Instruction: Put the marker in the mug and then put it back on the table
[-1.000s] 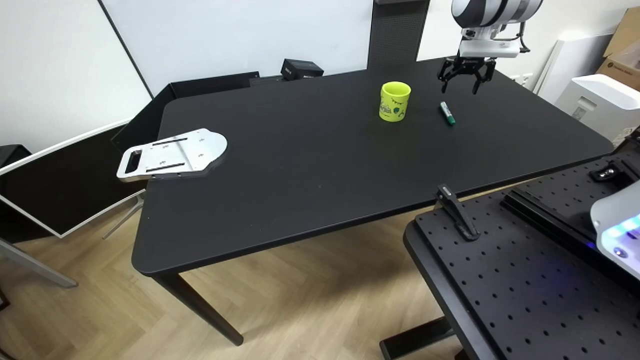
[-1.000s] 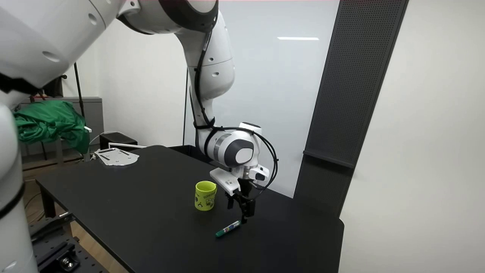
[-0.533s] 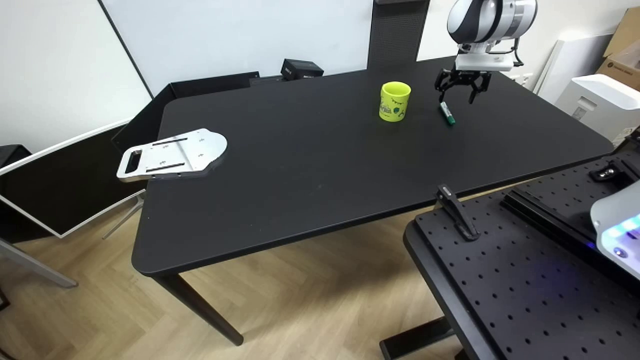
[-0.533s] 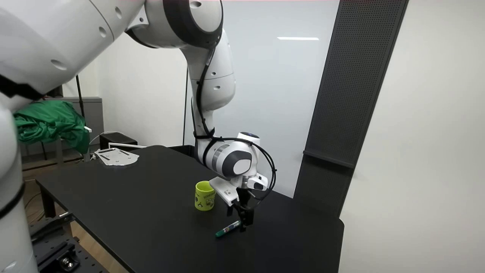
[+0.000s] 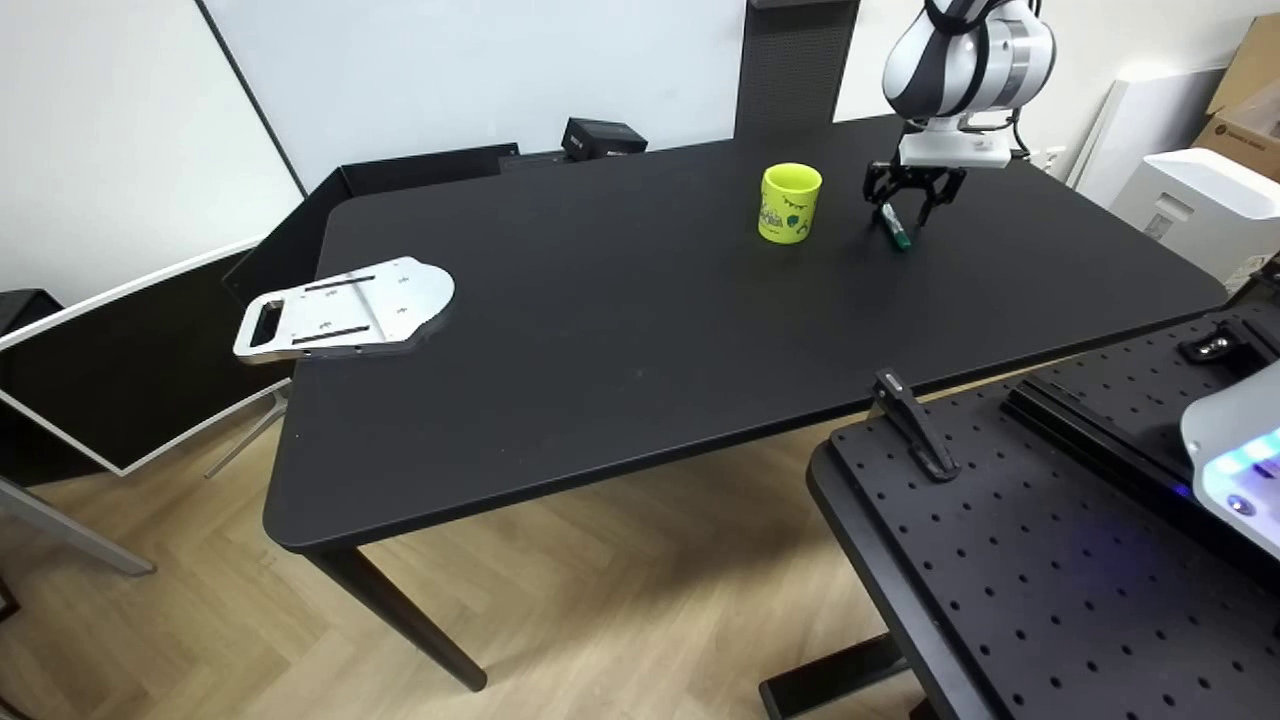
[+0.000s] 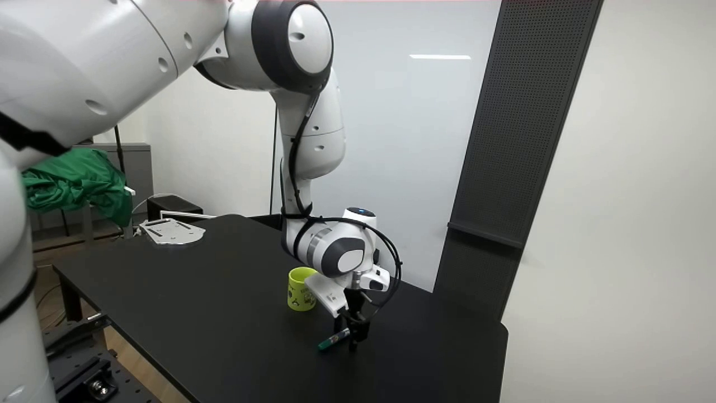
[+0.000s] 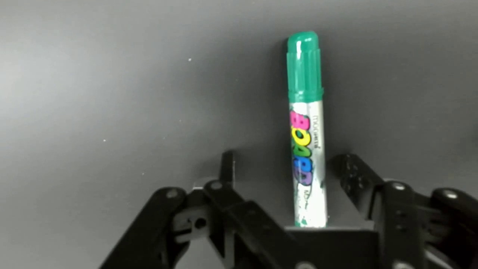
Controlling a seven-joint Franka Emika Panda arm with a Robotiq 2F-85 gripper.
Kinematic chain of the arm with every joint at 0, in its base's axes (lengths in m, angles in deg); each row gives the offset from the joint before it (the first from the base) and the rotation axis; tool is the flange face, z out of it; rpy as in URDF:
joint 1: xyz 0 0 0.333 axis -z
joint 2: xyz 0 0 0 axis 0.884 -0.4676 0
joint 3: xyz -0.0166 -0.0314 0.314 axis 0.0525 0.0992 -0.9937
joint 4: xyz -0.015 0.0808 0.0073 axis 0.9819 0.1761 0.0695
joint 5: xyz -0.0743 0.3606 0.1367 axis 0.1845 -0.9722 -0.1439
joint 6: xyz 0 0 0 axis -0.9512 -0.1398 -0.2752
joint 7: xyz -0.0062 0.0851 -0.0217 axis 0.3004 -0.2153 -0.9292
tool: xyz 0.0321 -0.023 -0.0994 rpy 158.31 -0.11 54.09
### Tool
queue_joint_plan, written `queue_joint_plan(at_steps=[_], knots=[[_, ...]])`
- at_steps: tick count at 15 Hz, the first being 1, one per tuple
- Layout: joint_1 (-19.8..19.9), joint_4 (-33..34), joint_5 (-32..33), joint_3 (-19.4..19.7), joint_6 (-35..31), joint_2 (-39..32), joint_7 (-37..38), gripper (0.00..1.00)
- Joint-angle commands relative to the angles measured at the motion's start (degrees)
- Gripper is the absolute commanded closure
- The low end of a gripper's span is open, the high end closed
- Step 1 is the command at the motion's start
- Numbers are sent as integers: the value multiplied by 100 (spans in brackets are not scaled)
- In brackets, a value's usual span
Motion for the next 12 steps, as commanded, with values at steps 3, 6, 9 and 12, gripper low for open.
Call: queue_joint_plan(at_steps=[3, 6, 9, 12], knots=[[-39, 216, -74, 8, -123, -215, -41, 66], [-62, 240, -87, 48, -98, -213, 10, 88], [-108, 258, -84, 126, -32, -190, 73, 94], [-202, 288, -75, 256, 109, -112, 179, 94]])
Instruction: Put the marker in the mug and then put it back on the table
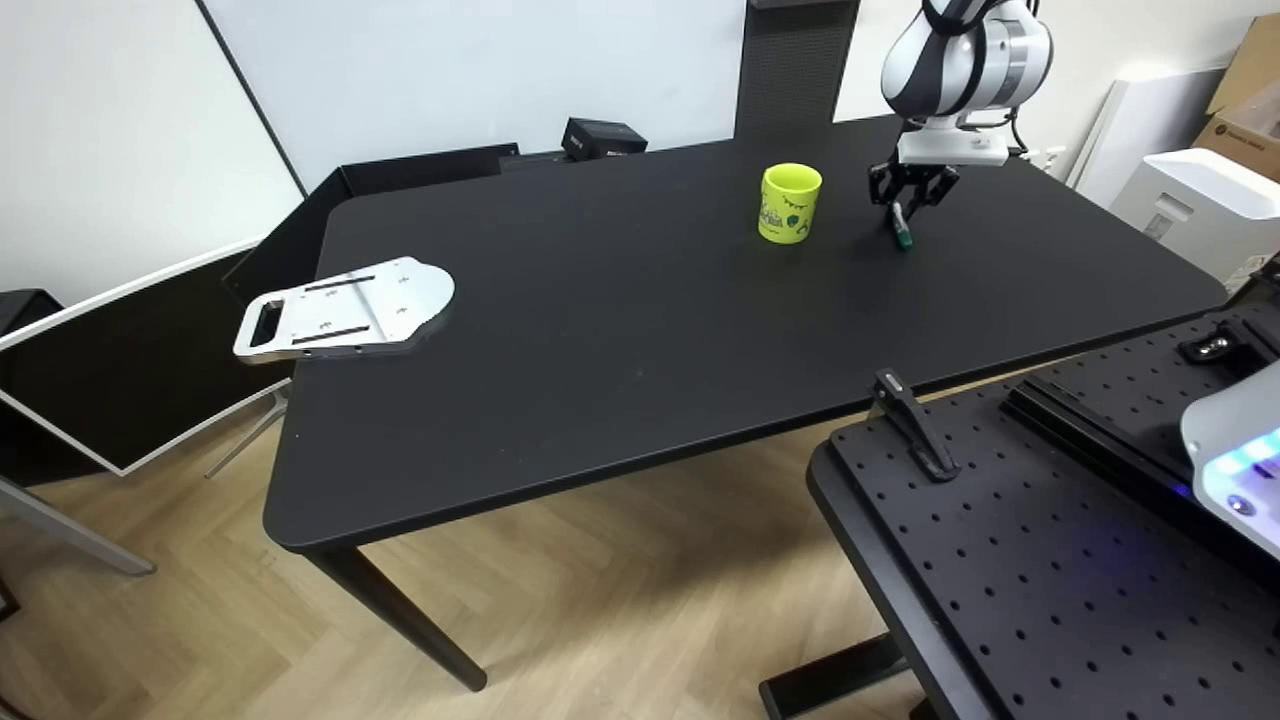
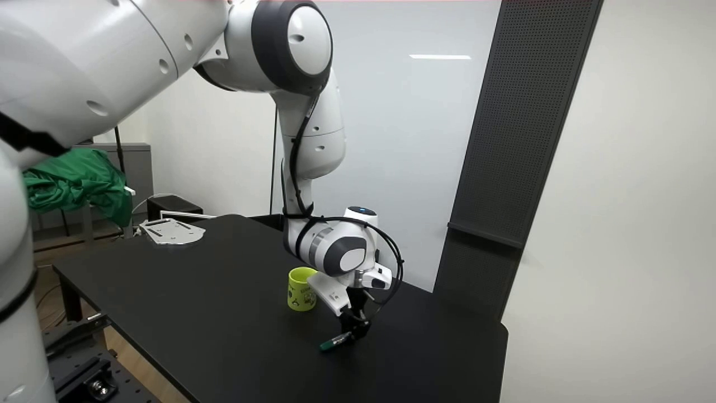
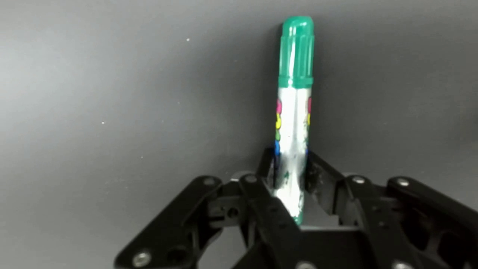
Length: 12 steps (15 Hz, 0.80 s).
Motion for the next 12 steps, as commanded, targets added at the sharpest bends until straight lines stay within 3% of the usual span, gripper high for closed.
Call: queue_joint_plan(at_steps=[1, 6, 12], knots=[[-214, 191, -60, 265, 182, -39, 217, 94], [-606, 281, 3, 672, 279, 140, 460, 94], [-838, 326, 8, 674, 545, 487, 645, 94]])
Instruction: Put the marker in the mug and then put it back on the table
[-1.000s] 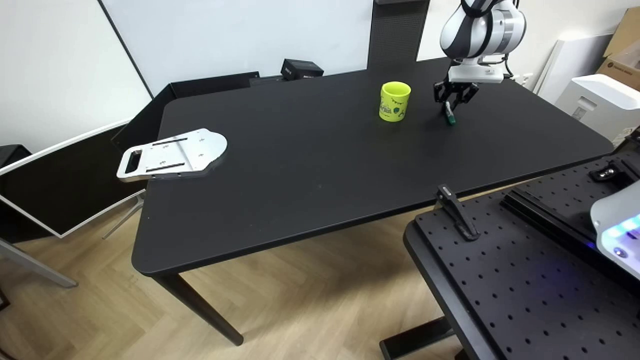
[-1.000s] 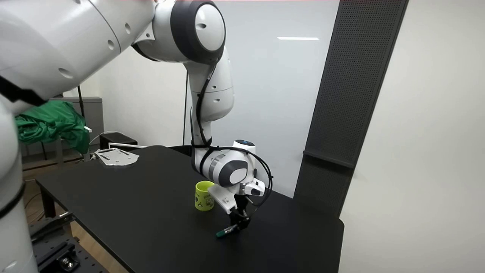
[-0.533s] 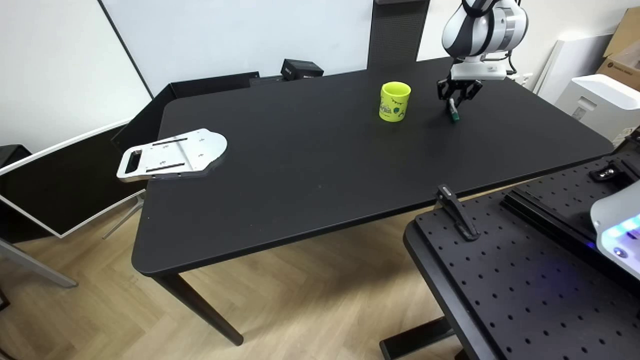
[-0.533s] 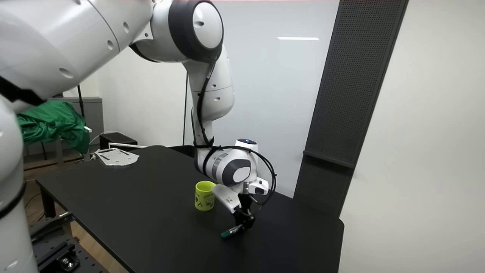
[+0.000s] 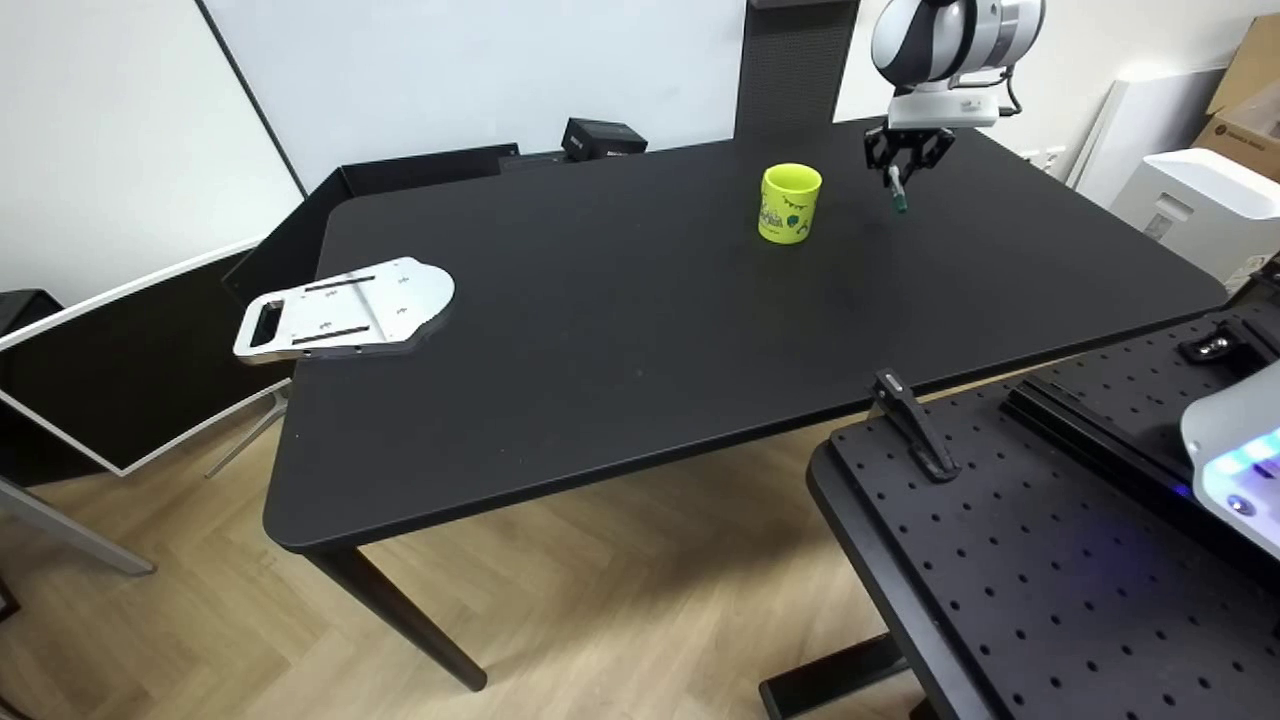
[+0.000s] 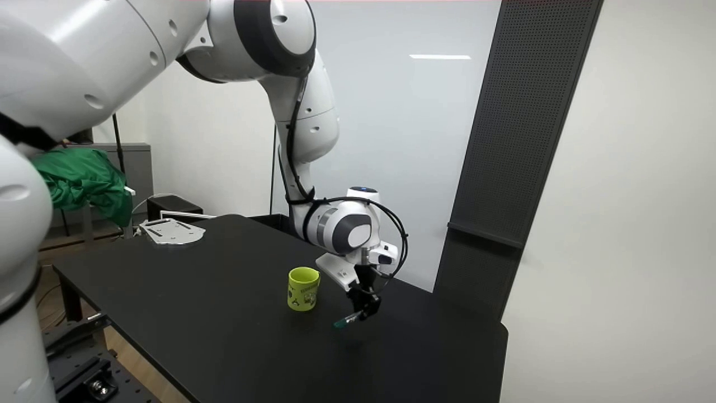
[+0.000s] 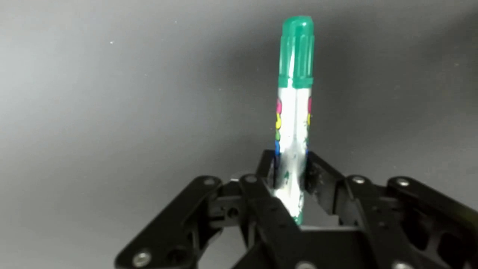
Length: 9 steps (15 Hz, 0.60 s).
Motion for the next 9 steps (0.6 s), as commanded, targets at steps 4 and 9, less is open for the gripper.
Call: queue_joint_plan(at_steps=[4, 9], knots=[[-386, -38, 70, 50, 191, 508, 341, 94], [-653, -40, 109, 15, 199, 783, 426, 94]])
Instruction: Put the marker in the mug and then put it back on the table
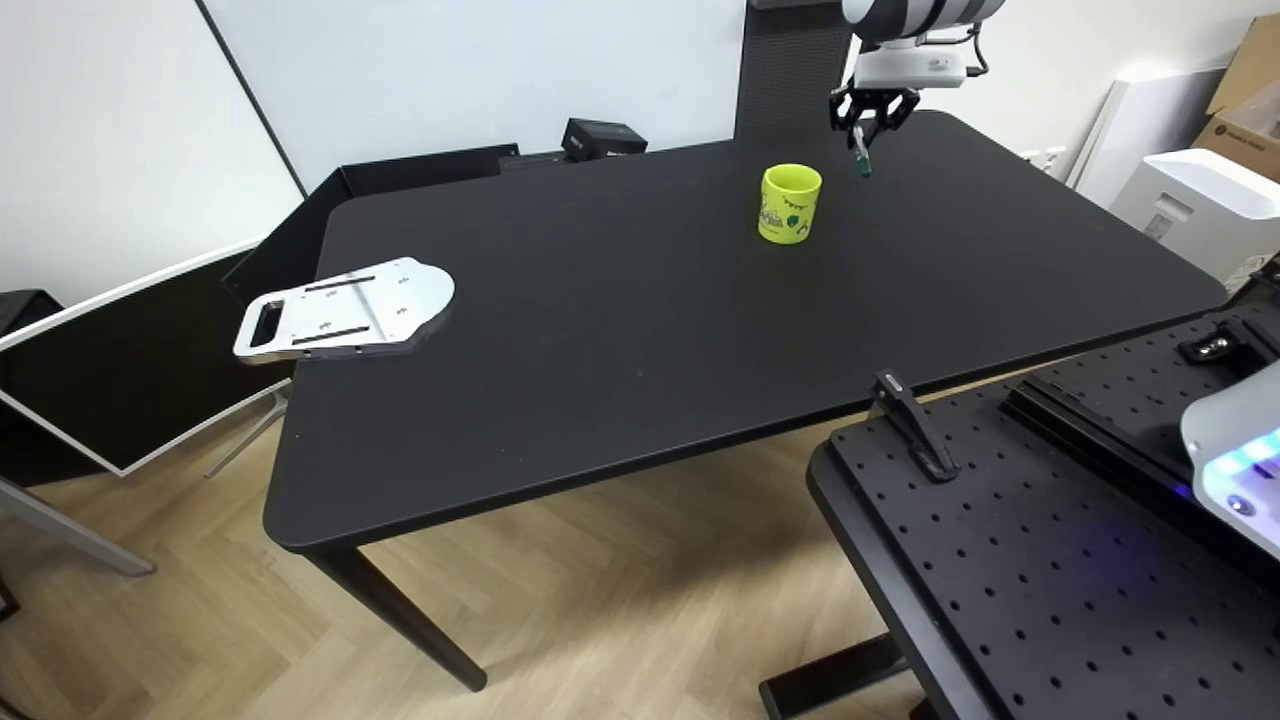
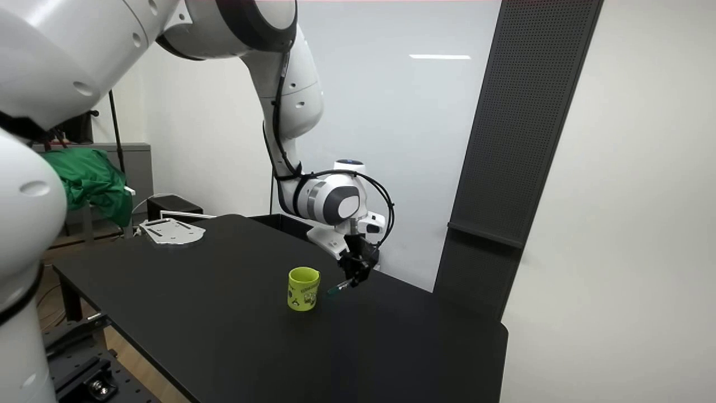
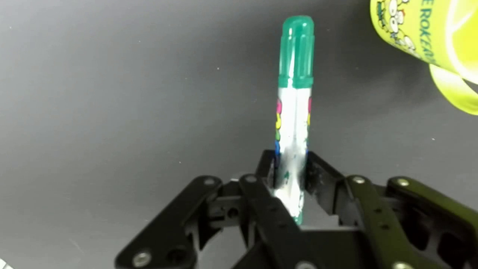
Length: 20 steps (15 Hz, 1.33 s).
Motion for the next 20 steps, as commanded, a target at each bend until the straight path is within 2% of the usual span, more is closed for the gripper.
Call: queue_joint_plan(at_steps=[1, 12, 16, 20], knots=[[-192, -48, 96, 8, 130, 273, 294, 94], [-672, -231, 114, -226, -226, 521, 380, 94], [-603, -316, 48, -403, -296, 626, 247, 94], [-593, -522, -9, -480, -988, 688, 207, 94]])
